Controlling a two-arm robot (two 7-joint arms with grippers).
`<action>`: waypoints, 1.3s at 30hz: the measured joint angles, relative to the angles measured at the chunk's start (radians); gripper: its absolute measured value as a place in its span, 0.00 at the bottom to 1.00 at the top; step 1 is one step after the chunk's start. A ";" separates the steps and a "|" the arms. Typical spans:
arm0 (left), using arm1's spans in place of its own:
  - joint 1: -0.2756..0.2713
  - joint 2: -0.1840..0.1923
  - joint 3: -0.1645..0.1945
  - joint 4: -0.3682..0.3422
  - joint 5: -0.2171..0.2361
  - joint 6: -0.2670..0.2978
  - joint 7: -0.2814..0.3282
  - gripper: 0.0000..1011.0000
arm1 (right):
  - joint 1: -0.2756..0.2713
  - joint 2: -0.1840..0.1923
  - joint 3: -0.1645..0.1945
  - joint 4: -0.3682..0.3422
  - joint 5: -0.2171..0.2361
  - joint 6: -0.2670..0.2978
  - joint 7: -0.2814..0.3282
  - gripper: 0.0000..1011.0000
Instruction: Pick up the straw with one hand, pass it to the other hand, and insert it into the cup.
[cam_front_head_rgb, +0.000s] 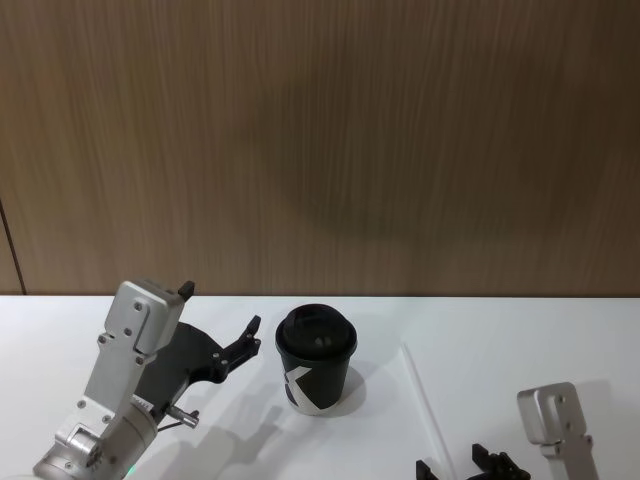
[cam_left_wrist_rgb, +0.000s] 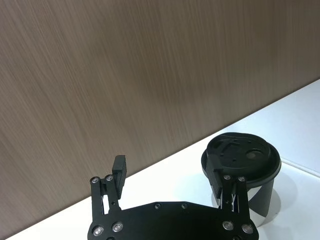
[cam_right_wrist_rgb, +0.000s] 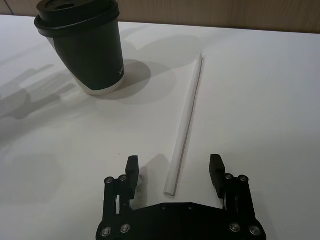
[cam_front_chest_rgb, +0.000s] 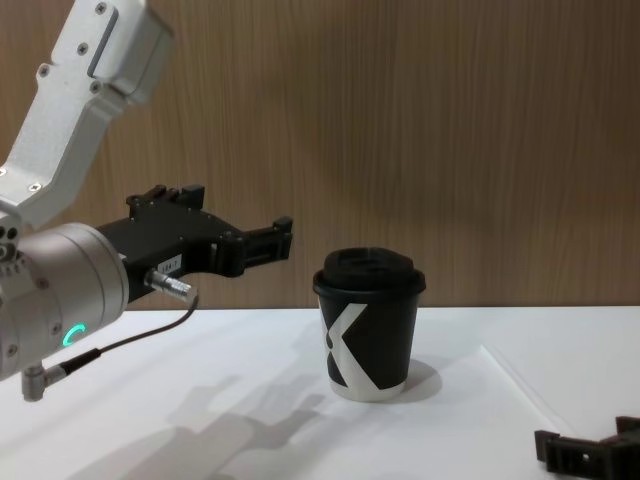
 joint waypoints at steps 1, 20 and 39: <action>0.000 0.000 0.000 0.000 0.000 0.000 0.000 0.99 | 0.000 0.000 0.000 0.000 0.000 0.000 0.000 0.88; 0.000 0.000 0.000 0.000 0.000 0.000 0.000 0.99 | 0.000 -0.006 0.002 -0.002 0.003 0.016 0.003 0.59; 0.000 0.000 0.000 0.000 0.000 0.000 0.000 0.99 | -0.001 -0.007 0.002 -0.002 0.003 0.020 0.005 0.45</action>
